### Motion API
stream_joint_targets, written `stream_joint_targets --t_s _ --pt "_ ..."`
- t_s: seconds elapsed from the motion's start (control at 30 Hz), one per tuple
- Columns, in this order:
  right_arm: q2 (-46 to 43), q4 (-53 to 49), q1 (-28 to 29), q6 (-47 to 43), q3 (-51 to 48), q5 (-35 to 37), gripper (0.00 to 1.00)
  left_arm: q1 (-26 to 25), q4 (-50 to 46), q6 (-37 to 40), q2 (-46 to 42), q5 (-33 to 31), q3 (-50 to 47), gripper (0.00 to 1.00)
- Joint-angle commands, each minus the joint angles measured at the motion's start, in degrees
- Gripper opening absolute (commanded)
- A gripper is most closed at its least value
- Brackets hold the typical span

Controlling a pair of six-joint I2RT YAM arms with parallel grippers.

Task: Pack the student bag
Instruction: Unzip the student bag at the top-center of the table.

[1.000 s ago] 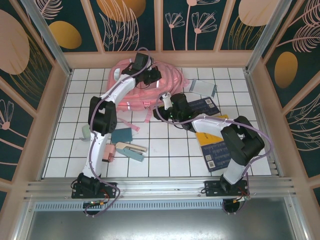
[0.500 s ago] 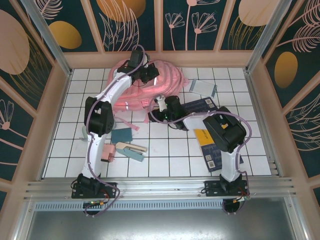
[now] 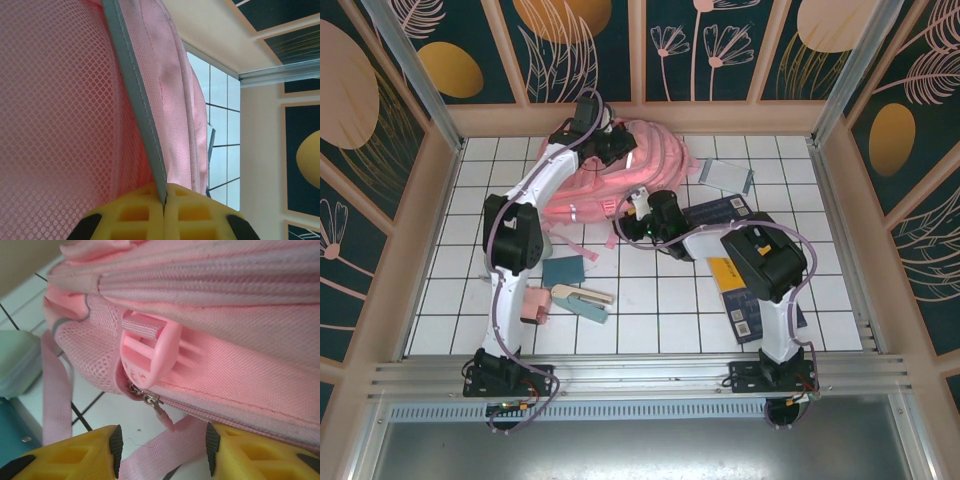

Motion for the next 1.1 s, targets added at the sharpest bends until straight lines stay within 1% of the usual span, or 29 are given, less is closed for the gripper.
stream_joint_targets --t_s 0.0,0.13,0.33,0.4,0.6,0.7,0.83,0.93,1.07 --pt "2.70 -3.84 1.88 -6.65 3.63 5.03 0.50 0.56 6.63 -2.49 -6.19 3.97 0.08 0.00" --pt "4.39 -3.45 3.56 -9.28 4.31 8.48 0.50 0.81 7.09 -3.15 -6.19 4.56 -0.11 0.00" --pt "7.05 -0.15 4.72 -9.63 4.86 14.82 0.49 1.17 8.17 -4.28 -6.40 5.84 -0.02 0.00" --pt "7.73 0.60 5.35 -9.43 5.15 19.50 0.48 1.34 8.35 -4.47 -6.54 5.98 -0.32 0.00" --pt "9.94 2.84 7.26 -10.58 7.32 27.55 0.46 1.81 9.53 -5.89 -6.36 7.35 -1.29 0.00" --pt "11.12 1.34 7.12 -9.26 9.56 26.73 0.43 1.87 10.28 -6.12 -6.72 7.67 -2.47 0.00" --pt "10.68 3.97 8.17 -10.09 8.35 27.09 0.42 1.83 10.37 -6.13 -6.39 7.67 -2.92 0.00" --pt "10.86 3.89 8.19 -9.35 8.68 28.08 0.41 1.81 10.87 -6.73 -5.93 8.32 -3.05 0.00" --pt "11.47 3.74 8.20 -7.93 9.75 28.28 0.30 1.81 11.51 -6.98 -5.93 8.68 -3.75 0.00"
